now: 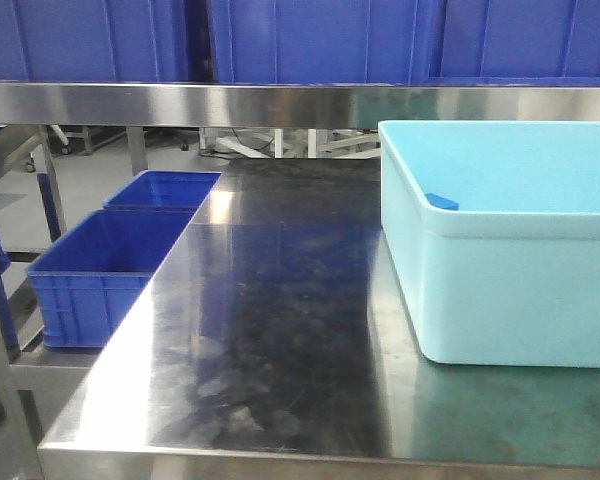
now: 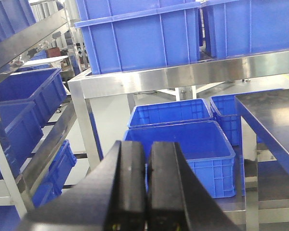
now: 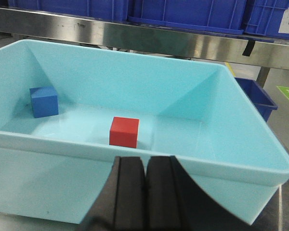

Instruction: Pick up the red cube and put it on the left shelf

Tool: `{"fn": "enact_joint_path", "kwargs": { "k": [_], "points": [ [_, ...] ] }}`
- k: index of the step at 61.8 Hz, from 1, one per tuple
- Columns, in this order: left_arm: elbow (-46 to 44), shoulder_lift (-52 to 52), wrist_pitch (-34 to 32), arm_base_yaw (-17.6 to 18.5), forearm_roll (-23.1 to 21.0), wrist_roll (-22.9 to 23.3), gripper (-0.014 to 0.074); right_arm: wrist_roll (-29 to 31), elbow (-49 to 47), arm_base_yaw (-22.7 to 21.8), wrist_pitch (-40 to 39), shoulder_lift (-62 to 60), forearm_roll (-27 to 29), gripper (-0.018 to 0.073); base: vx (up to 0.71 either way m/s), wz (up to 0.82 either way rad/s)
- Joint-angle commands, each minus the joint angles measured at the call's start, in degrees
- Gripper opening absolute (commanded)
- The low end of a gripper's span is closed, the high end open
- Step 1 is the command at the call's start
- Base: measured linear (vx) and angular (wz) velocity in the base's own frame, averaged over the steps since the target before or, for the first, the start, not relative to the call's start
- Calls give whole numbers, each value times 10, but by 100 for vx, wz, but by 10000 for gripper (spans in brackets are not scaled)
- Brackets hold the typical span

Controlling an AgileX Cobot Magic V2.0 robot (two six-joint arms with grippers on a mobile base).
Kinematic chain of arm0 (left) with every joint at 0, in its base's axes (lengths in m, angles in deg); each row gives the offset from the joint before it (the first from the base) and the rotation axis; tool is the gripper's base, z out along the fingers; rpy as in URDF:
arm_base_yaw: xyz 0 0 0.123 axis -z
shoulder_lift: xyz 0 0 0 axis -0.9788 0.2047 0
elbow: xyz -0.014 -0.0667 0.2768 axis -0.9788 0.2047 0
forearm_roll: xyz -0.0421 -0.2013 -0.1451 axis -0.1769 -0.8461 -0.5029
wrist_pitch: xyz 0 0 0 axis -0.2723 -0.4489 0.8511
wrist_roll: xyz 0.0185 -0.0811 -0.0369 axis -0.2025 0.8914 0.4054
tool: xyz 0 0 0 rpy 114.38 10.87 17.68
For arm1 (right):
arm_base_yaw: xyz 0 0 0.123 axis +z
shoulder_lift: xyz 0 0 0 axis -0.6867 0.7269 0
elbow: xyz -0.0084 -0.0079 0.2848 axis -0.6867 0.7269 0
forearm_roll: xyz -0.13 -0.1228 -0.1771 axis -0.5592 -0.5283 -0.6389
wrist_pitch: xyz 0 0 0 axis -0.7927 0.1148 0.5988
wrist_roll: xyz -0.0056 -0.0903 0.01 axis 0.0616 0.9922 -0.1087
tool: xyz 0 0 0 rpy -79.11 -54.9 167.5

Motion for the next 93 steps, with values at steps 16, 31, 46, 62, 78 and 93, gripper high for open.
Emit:
{"fn": "enact_joint_path", "kwargs": {
  "k": [16, 31, 46, 62, 78, 93],
  "points": [
    [13, 2, -52, 3, -3, 0, 106, 4, -14, -4, -52, -10, 0, 53, 0, 0],
    [13, 2, -52, 3, -3, 0, 106, 4, -14, -4, -52, -10, 0, 53, 0, 0],
    [13, 2, -52, 3, -3, 0, 106, 4, -14, -4, -52, -10, 0, 53, 0, 0],
    [13, 2, -52, 3, -3, 0, 106, 4, -14, -4, -52, -10, 0, 53, 0, 0],
    [13, 2, -52, 3, -3, 0, 106, 4, -14, -4, -52, -10, 0, 53, 0, 0],
    [13, 2, -52, 3, -3, 0, 106, 4, -15, -4, -115, -6, 0, 53, 0, 0]
  ]
}}
